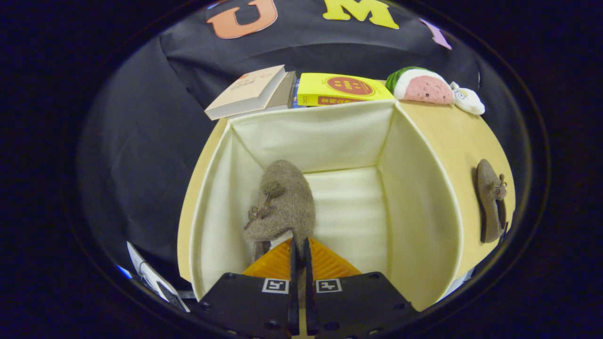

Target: Open the storage box then place both shoes into the box .Put the left shoe in first, then the right shoe, with the right side of both shoes facing outward in a uniform manner.

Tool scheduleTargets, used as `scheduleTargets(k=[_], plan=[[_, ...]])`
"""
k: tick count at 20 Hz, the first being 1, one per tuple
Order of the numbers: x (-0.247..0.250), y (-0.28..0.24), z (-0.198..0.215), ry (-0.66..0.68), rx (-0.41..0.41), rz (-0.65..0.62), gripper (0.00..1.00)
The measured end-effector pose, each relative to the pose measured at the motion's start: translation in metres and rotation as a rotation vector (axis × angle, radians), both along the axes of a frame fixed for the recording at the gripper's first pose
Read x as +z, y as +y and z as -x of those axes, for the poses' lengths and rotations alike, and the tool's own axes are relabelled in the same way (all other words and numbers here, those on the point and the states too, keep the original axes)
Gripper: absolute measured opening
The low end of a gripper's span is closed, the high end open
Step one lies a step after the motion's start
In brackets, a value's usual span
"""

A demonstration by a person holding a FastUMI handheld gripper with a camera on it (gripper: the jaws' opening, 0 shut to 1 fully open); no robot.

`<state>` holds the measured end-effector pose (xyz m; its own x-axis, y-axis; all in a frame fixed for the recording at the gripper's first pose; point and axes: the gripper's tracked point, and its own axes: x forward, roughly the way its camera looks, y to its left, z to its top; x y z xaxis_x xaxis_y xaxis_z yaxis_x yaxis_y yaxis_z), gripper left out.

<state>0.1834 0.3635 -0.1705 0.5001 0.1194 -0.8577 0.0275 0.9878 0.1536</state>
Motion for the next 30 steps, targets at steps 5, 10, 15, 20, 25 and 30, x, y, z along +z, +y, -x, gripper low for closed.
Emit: scheduleTargets(k=[5, 10, 15, 20, 25, 30], plan=[[0.041, -0.010, 0.009, -0.091, 0.047, -0.023, 0.23], [0.098, -0.042, 0.035, -0.215, 0.109, -0.019, 0.65], [0.126, -0.112, 0.059, -0.249, 0.077, -0.016, 0.97], [0.128, -0.199, 0.072, -0.237, 0.046, 0.036, 0.96], [0.112, -0.300, 0.066, -0.199, -0.003, 0.140, 0.96], [0.081, -0.375, 0.061, -0.134, -0.035, 0.194, 0.96]])
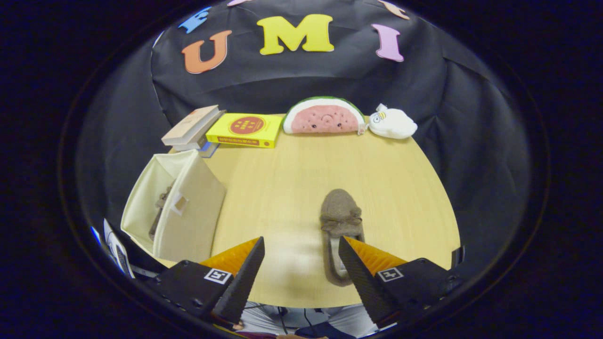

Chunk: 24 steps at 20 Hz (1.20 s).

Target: Open the storage box then place both shoes into the box .Put the left shoe in first, then the right shoe, with the right side of both shoes facing outward in a uniform manner.

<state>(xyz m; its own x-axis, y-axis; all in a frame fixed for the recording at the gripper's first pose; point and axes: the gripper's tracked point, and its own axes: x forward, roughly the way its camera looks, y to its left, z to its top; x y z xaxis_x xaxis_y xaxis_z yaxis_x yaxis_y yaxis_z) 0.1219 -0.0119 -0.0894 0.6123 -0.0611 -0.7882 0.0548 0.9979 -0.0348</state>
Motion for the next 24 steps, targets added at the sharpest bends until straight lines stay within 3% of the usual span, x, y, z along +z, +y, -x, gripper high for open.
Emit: scheduleTargets(k=[5, 10, 12, 13, 17, 19, 21, 22, 24], plan=[[-0.038, -0.067, -0.008, 0.075, -0.056, 0.029, 0.96], [-0.074, -0.098, -0.012, 0.179, -0.081, -0.018, 0.96], [-0.085, -0.115, -0.016, 0.204, -0.090, 0.036, 0.94], [-0.090, -0.121, -0.018, 0.211, -0.087, 0.064, 0.85], [-0.106, -0.124, -0.023, 0.248, -0.064, 0.090, 0.76], [-0.114, -0.112, -0.023, 0.267, -0.012, 0.056, 0.43], [-0.114, -0.111, -0.026, 0.262, 0.016, 0.108, 0.09], [-0.113, -0.109, -0.025, 0.256, 0.036, 0.130, 0.11], [-0.112, -0.107, -0.024, 0.253, 0.029, 0.144, 0.05]])
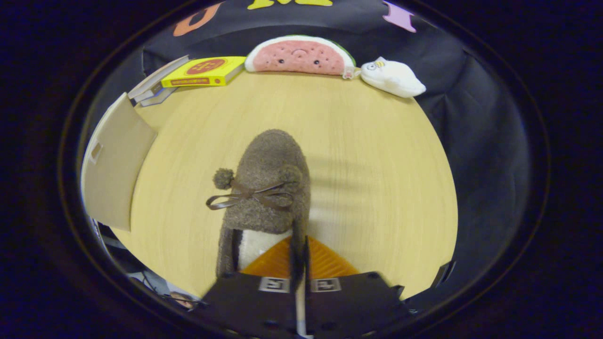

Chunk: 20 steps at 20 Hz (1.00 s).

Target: Open the storage box then place both shoes into the box .Put the left shoe in first, then the right shoe, with the right side of both shoes facing outward in a uniform manner.

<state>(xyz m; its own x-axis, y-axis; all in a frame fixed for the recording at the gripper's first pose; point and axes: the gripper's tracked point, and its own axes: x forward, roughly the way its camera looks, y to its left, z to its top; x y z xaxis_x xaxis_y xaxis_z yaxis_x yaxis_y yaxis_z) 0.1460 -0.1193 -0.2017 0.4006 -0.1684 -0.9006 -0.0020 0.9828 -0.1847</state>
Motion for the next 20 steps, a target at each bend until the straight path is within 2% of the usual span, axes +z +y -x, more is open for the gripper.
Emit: scheduleTargets(k=[1, 8, 15, 20], plan=[[-0.001, 0.000, -0.001, -0.007, -0.024, -0.011, 0.01], [0.042, 0.011, 0.012, -0.051, -0.076, -0.009, 0.00], [0.126, 0.082, 0.032, -0.164, -0.106, -0.212, 0.00], [0.170, 0.139, 0.037, -0.224, -0.076, -0.222, 0.00]])
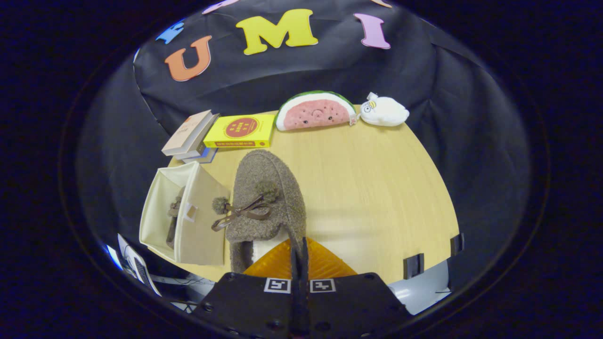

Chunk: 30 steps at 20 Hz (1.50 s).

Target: Open the storage box then place both shoes into the box .Put the left shoe in first, then the right shoe, with the right side of both shoes facing outward in a uniform manner.

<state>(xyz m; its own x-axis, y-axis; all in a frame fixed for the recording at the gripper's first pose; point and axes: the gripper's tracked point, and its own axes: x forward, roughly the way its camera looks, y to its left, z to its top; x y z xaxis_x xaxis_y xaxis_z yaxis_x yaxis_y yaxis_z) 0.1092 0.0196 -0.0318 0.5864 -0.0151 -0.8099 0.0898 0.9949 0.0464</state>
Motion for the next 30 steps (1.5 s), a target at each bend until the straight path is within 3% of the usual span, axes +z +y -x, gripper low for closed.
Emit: scheduleTargets(k=[10, 15, 22, 26, 30], plan=[[0.020, 0.160, -0.009, -0.035, 0.096, -0.091, 0.00], [0.003, 0.220, -0.029, -0.043, 0.083, -0.118, 0.00], [-0.050, 0.257, -0.053, -0.044, 0.035, -0.013, 0.00], [-0.067, 0.255, -0.059, -0.081, -0.004, 0.091, 0.00], [-0.079, 0.257, -0.056, -0.102, -0.013, 0.113, 0.01]])
